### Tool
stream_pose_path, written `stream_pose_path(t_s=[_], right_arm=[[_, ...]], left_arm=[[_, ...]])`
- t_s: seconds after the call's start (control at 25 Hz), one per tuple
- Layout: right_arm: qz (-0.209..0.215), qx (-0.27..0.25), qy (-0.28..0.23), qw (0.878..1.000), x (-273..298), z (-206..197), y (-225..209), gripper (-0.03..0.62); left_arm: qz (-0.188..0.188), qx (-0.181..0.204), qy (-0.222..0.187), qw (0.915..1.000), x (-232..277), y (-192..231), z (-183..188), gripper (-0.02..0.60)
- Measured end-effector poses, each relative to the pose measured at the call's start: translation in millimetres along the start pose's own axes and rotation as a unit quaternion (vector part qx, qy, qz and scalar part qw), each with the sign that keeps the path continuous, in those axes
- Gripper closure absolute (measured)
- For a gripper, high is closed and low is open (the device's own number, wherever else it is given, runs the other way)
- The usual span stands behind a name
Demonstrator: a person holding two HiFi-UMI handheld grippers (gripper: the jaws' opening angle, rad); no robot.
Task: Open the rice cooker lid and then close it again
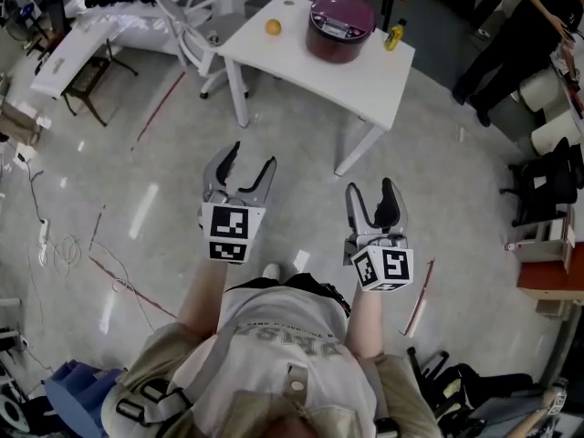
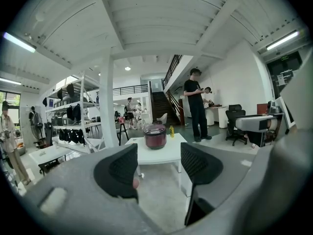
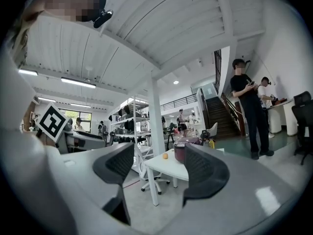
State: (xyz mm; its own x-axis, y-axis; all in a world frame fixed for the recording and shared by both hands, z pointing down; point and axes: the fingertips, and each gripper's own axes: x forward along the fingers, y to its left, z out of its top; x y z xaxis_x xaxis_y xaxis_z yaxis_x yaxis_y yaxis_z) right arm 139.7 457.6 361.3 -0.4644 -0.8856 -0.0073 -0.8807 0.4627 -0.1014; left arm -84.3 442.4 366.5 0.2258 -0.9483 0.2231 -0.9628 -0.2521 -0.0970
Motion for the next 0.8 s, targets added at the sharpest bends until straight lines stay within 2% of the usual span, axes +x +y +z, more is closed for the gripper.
stream_pose_path(t_s=[0.44,0.8], right_arm=[[-0.010,0.004,0.013,1.000,40,-12,-2,0.298],[-0.005,0.006,0.021,1.000,98,-17,-27,0.298]], left_arm=[[-0.016,-0.004,0.020,0.9997,32,21,-17,0.293],[-0.004,-0.007,0.034,0.9994,82,45,-21,0.293]])
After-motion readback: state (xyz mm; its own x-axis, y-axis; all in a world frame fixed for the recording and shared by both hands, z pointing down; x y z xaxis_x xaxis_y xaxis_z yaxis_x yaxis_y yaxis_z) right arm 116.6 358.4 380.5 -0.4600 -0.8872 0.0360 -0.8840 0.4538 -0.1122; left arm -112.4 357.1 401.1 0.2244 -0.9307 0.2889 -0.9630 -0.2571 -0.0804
